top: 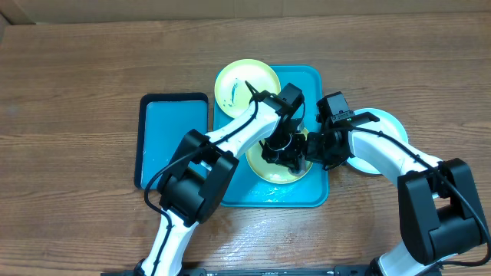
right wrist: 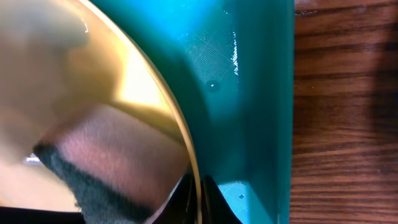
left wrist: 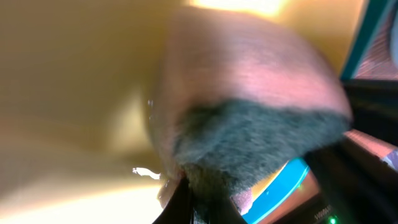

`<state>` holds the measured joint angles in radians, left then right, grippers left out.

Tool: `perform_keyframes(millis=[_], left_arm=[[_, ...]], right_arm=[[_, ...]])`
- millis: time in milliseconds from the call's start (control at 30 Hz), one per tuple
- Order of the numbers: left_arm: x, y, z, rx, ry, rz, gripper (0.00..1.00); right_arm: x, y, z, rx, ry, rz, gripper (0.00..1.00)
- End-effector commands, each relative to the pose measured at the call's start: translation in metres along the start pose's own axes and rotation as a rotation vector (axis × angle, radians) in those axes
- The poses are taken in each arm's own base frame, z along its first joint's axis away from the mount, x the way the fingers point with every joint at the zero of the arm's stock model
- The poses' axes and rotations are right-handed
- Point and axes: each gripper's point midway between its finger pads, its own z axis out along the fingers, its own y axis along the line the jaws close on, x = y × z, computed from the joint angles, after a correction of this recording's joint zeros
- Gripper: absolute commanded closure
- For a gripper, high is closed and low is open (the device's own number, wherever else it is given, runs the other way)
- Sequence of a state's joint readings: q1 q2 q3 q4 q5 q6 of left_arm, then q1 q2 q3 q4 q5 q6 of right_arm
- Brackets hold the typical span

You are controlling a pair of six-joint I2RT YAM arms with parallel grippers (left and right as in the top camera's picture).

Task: Clean dirty plates on tray and stack at the side
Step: 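Scrub the lower yellow plate with the sponge in the left gripper, then return the sponge to the dark tray with the left gripper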

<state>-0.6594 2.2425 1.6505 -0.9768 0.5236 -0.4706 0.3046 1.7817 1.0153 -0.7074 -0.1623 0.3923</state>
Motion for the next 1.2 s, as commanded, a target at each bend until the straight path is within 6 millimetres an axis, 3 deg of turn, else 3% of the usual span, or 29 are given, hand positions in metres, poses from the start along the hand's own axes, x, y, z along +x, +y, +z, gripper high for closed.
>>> perform_keyframes(millis=[0,233,333,367,467,567,733,833,933,1033,1067,1167], left_arm=[[0.013,0.038,0.009,-0.103,0.07,-0.11,0.95],[0.01,0.115,-0.03,-0.373,0.012,-0.307,0.96],[0.004,0.143,-0.059,-0.477,-0.063,-0.357,0.95],[-0.001,0.152,-0.078,-0.513,-0.122,-0.364,0.95],[-0.007,0.155,-0.107,-0.544,-0.216,-0.355,0.96],[-0.01,0.141,-0.134,-0.502,-0.297,-0.31,0.96],[-0.001,0.113,-0.176,-0.392,-0.395,-0.248,0.96],[0.009,0.117,-0.206,-0.41,-0.455,-0.245,0.96],[0.021,0.148,-0.229,-0.515,-0.478,-0.313,0.96],[0.03,0.182,-0.237,-0.58,-0.459,-0.394,0.96],[0.036,0.209,-0.231,-0.587,-0.438,-0.461,0.96],[0.041,0.243,-0.209,-0.543,-0.412,-0.545,0.96]], right_arm=[[0.012,-0.018,0.013,0.086,0.031,-0.015,0.96],[0.012,-0.018,0.013,0.087,0.033,-0.015,0.96],[0.012,-0.018,0.013,0.086,0.032,-0.015,0.96],[0.012,-0.018,0.013,0.086,0.032,-0.015,0.96],[0.011,-0.018,0.013,0.085,0.03,-0.016,0.96],[0.011,-0.018,0.013,0.084,0.028,-0.016,0.96],[0.011,-0.018,0.013,0.084,0.028,-0.016,0.96],[0.011,-0.018,0.013,0.084,0.028,-0.016,0.96],[0.011,-0.018,0.013,0.084,0.027,-0.016,0.96],[0.01,-0.018,0.013,0.083,0.026,-0.016,0.96],[0.01,-0.018,0.013,0.083,0.025,-0.016,0.96],[0.01,-0.017,0.013,0.082,0.025,-0.016,0.96]])
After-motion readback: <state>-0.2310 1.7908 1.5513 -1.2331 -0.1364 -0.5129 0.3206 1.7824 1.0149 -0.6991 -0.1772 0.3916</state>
